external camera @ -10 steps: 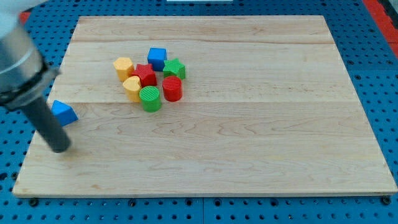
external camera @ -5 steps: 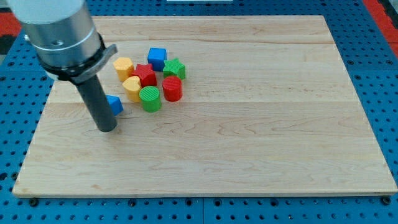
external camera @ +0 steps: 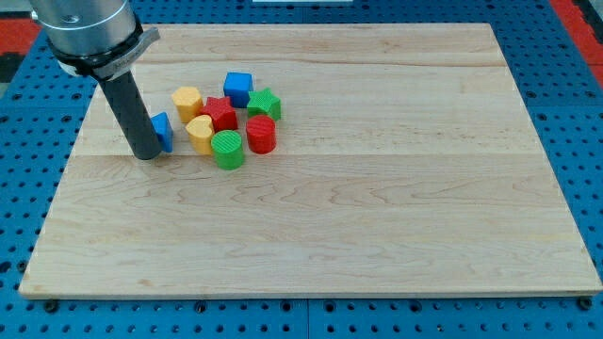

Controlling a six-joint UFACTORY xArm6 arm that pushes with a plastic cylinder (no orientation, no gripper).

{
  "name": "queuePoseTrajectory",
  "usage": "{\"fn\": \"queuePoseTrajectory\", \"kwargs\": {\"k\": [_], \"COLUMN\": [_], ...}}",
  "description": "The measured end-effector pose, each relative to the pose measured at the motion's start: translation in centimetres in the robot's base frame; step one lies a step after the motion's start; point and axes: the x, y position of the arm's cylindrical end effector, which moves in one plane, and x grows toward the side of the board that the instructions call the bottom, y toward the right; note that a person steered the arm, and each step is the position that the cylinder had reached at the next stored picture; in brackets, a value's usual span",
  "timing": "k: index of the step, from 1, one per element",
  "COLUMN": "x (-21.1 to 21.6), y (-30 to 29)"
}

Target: Move the blue triangle to the group of the blocks

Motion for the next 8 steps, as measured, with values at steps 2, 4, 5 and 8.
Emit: {"fn": "queuePoseTrajectory", "kwargs": {"k": [2,4,5,8], "x": [-1.1,-2.2,-2.3,-4.5], "y": [0.9,0.6,-2.6,2.2]}}
